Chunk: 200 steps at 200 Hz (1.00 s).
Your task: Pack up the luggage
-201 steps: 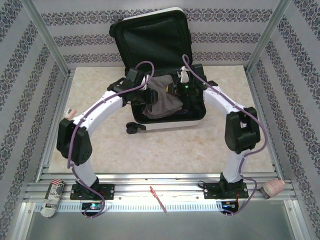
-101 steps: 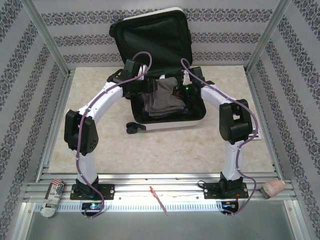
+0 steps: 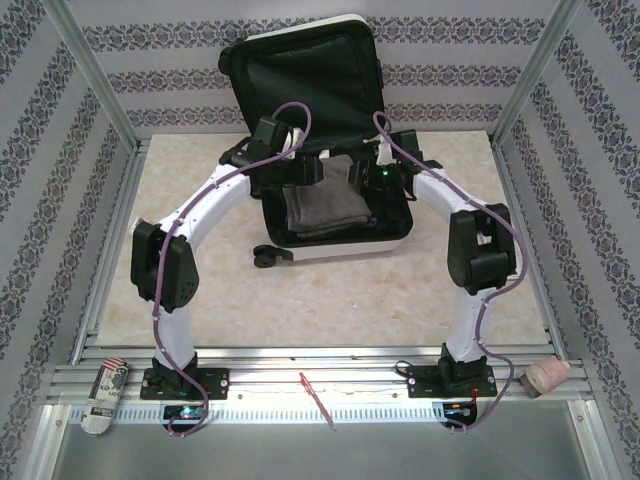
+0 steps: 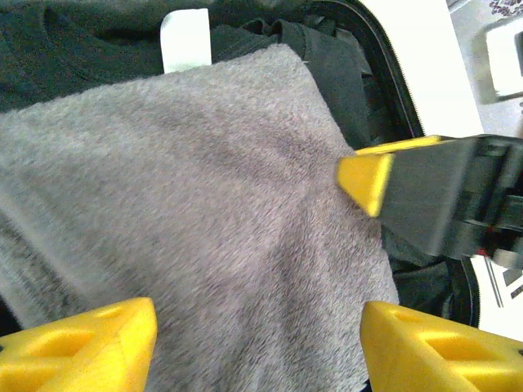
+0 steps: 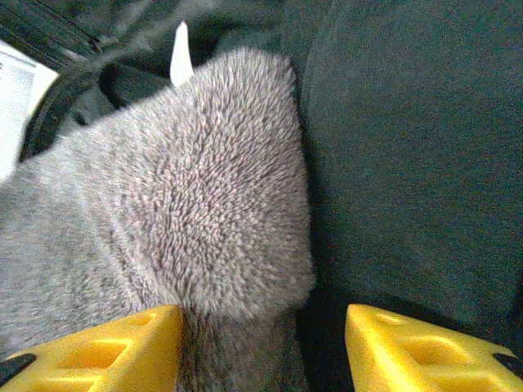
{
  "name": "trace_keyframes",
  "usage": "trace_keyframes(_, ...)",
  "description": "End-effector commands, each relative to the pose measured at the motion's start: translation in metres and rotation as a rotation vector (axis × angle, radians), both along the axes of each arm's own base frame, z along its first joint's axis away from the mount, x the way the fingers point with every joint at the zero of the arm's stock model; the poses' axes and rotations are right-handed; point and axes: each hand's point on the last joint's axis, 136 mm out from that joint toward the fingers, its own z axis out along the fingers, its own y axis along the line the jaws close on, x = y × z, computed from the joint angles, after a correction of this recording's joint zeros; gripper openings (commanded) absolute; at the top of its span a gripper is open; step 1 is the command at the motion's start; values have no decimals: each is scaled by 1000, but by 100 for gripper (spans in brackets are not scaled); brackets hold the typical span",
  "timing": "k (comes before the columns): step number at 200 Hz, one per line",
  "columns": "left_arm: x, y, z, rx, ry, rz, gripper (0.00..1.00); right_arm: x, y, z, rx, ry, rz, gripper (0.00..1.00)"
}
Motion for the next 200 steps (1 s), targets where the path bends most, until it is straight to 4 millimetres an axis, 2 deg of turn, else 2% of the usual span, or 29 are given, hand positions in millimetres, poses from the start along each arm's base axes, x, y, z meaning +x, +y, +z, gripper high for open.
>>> trace_keyframes(1,1,-4,3,-25,-29,8,66,-9,-4,41,8,-90,19,55)
trace_keyframes(13,0,-7,-2,-31,-46,-12,66,-14,0,47,21,-95,31,55)
trace_keyframes(25,0,-7,-15,-29,-46,-5,66,-18,5,50,42,-95,44,54)
trace_keyframes(43,1,-7,-31,-27,-21,0,64,-28,24,56,113,-88,101,50)
trace_keyframes(72,4,-11,-48,-35,-2,-2,63,-43,49,50,115,-73,162,44)
trace_keyframes(101,12,-17,-60,-64,-14,-7,62,-45,59,22,113,-16,174,39)
trace_keyframes(156,27,-25,-96,-55,13,-11,61,-38,41,-51,58,116,100,37)
trace_keyframes(180,30,-24,-108,-36,25,-7,61,-38,33,-73,59,160,80,37)
trace_keyframes(200,30,-24,-112,-27,32,-10,61,-38,28,-80,61,177,72,37)
